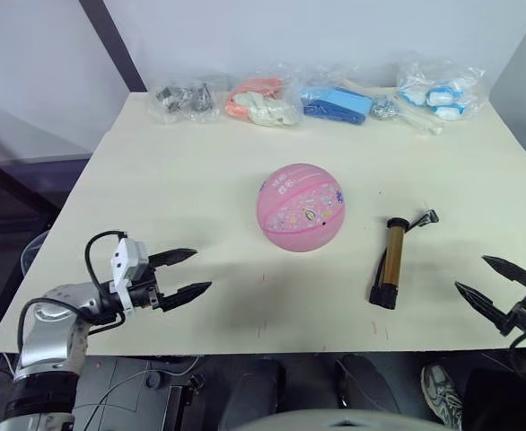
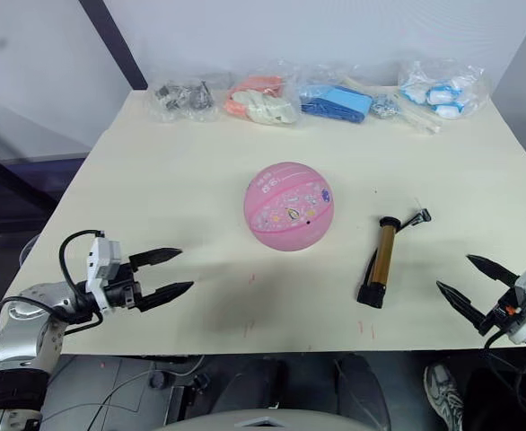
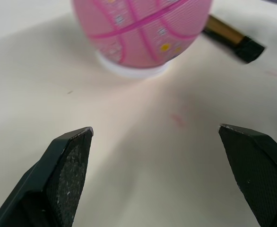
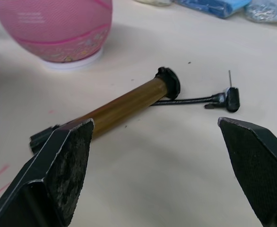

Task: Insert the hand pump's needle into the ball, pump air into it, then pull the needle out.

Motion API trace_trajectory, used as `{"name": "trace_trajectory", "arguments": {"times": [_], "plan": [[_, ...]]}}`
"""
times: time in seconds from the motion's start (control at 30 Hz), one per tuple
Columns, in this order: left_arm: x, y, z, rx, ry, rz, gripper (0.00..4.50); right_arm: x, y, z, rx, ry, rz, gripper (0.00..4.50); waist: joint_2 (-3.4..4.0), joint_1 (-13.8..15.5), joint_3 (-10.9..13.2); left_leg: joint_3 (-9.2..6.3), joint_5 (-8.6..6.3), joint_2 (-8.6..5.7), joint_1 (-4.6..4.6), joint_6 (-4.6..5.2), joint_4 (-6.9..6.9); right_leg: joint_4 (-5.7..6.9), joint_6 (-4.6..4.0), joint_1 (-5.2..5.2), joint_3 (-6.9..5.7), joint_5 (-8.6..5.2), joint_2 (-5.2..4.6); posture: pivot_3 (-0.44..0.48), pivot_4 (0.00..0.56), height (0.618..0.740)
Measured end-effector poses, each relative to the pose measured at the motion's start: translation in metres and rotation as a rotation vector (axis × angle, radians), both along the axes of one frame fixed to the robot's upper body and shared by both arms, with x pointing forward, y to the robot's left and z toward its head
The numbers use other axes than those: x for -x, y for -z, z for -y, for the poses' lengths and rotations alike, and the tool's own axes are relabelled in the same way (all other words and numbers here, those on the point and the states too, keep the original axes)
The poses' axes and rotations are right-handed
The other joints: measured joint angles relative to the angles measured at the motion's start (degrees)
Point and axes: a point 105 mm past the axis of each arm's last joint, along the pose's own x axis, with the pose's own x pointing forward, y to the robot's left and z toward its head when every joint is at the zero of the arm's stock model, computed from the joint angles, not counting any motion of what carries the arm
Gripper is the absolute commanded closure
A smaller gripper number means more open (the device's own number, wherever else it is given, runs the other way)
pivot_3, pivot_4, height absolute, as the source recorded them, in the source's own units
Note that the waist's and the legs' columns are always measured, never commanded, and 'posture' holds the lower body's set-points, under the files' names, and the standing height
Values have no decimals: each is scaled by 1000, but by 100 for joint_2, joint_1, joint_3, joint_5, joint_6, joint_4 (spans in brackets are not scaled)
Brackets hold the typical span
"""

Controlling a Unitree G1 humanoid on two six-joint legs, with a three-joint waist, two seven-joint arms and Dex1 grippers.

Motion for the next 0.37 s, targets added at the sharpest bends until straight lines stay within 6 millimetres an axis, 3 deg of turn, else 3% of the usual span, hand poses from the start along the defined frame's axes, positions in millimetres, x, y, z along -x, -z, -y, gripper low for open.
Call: {"name": "trace_trajectory", "arguments": {"times": [0.37], "plan": [[-1,18,-18,-101,-112,6,0,15,8,17,10,8,-39,90,0,89,0,1,-1,0,0,0,-1,0,0,-1,1,0,-11,0,150,740]]}}
